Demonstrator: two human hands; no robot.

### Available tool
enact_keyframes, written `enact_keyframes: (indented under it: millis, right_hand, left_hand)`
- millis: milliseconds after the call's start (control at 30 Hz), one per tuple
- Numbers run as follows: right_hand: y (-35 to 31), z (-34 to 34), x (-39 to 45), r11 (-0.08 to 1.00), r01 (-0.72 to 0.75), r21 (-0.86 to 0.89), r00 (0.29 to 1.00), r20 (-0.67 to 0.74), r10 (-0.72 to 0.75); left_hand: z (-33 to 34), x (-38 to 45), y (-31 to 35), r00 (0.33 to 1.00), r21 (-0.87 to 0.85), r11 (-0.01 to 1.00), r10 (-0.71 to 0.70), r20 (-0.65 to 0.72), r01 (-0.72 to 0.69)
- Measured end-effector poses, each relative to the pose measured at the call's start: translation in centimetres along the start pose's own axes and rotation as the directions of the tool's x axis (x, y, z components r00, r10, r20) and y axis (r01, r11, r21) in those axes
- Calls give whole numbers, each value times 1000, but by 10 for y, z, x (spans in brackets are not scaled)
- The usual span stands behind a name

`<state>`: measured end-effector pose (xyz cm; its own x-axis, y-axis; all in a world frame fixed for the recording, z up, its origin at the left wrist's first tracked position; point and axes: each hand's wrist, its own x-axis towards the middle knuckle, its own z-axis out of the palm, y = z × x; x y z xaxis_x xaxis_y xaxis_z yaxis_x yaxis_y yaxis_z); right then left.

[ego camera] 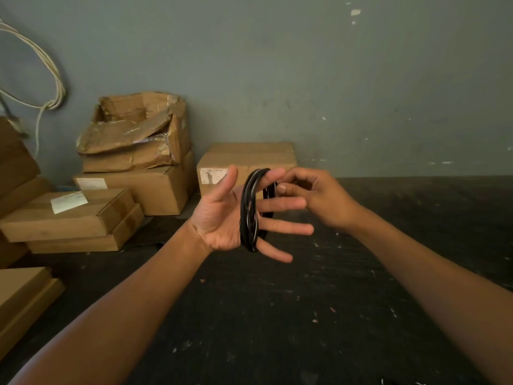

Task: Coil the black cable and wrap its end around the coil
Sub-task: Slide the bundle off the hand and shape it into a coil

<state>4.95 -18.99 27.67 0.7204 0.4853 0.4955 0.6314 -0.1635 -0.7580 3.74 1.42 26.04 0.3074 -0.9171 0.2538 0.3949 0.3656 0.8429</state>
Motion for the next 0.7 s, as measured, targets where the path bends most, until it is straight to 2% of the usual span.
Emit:
enact_keyframes:
  millis: [100,267,333,467,533,700]
  right_hand:
    - [3,14,-4,985,-50,163,997,-57,60]
    - [5,30,-9,905,-151,399,967,-129,218]
    - [2,39,-9,839,-164,520,957,-124,263]
    - [-2,48,-8,620,-197,760,931,-53,360]
    - [-5,49,-6,578,-210,788,910,-58,410]
    - [-8,51,-3,614,-223,757,862,-141,487]
  left_hand:
    - [2,0,4,993,-79,990,114,-23,-115]
    - [14,3,16,942,-110,953,253,-221,-282]
    - [17,3,18,922,-125,933,299,-247,-336]
    - [18,7,20,846,-60,893,400,-353,-447]
    - [17,7,21,806,1,883,428,-409,-469]
    - [11,5,20,743,103,883,443,-501,-457]
